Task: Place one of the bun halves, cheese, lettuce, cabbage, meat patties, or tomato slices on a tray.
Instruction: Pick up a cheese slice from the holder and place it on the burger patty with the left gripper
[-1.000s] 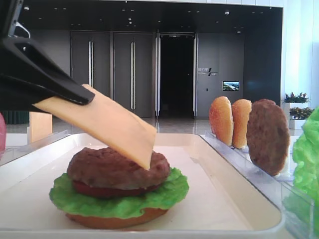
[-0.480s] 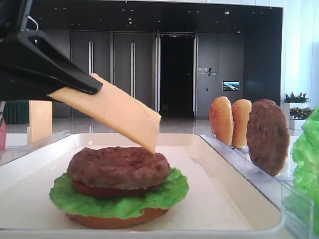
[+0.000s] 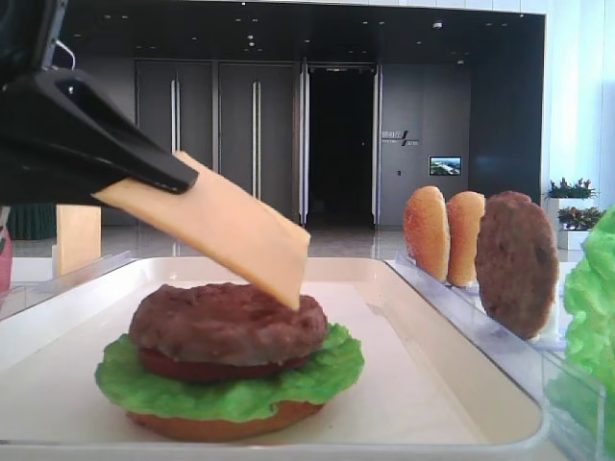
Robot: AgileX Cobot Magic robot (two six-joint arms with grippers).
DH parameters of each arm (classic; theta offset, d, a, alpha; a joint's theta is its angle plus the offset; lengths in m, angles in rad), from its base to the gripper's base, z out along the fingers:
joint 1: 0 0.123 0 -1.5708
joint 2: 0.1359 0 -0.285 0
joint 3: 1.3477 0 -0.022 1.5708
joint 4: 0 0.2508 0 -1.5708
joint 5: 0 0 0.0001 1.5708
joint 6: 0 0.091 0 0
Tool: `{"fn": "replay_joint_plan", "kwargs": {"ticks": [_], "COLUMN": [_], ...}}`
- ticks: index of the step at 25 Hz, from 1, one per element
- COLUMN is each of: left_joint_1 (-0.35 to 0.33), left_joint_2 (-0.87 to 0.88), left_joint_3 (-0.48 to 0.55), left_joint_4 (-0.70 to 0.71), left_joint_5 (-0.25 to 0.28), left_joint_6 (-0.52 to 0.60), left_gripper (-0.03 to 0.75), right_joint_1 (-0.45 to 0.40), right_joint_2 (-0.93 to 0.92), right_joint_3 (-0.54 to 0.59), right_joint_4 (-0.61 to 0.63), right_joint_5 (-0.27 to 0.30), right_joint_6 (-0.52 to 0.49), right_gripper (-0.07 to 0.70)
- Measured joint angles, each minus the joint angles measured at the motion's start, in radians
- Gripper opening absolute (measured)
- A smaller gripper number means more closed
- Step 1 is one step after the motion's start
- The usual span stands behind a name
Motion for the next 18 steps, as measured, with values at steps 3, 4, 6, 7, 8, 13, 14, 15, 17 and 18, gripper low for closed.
{"fn": "replay_joint_plan", "kwargs": {"ticks": [3, 4, 6, 7, 8, 13, 14, 15, 17, 18], "left_joint_1": [0.000, 0.001, 0.002, 0.002, 0.003, 0.005, 0.005, 0.005, 0.005, 0.005], "left_joint_2": [0.039, 0.054, 0.073, 0.078, 0.083, 0.087, 0.087, 0.087, 0.087, 0.087], "left_joint_3": [-0.002, -0.003, -0.003, -0.003, -0.003, -0.004, -0.004, -0.004, -0.004, -0.004], "left_joint_4": [0.000, 0.000, -0.003, -0.004, -0.005, -0.006, -0.006, -0.006, -0.006, -0.006], "left_joint_5": [0.001, 0.002, 0.009, 0.009, 0.011, 0.031, 0.033, 0.034, 0.036, 0.037], "left_joint_6": [0.000, 0.001, 0.003, 0.008, 0.013, 0.023, 0.023, 0.023, 0.023, 0.023], "left_gripper": [0.034, 0.034, 0.034, 0.034, 0.034, 0.034, 0.034, 0.034, 0.034, 0.037], "right_joint_1": [0.000, 0.000, 0.000, 0.000, 0.000, 0.000, 0.000, 0.000, 0.000, 0.000], "right_joint_2": [0.000, 0.000, 0.000, 0.000, 0.000, 0.000, 0.000, 0.000, 0.000, 0.000], "right_joint_3": [0.000, 0.000, 0.000, 0.000, 0.000, 0.000, 0.000, 0.000, 0.000, 0.000], "right_joint_4": [0.000, 0.000, 0.000, 0.000, 0.000, 0.000, 0.000, 0.000, 0.000, 0.000], "right_joint_5": [0.000, 0.000, 0.000, 0.000, 0.000, 0.000, 0.000, 0.000, 0.000, 0.000], "right_joint_6": [0.000, 0.000, 0.000, 0.000, 0.000, 0.000, 0.000, 0.000, 0.000, 0.000], "right_gripper": [0.305, 0.305, 0.305, 0.305, 0.305, 0.305, 0.305, 0.305, 0.305, 0.305]}}
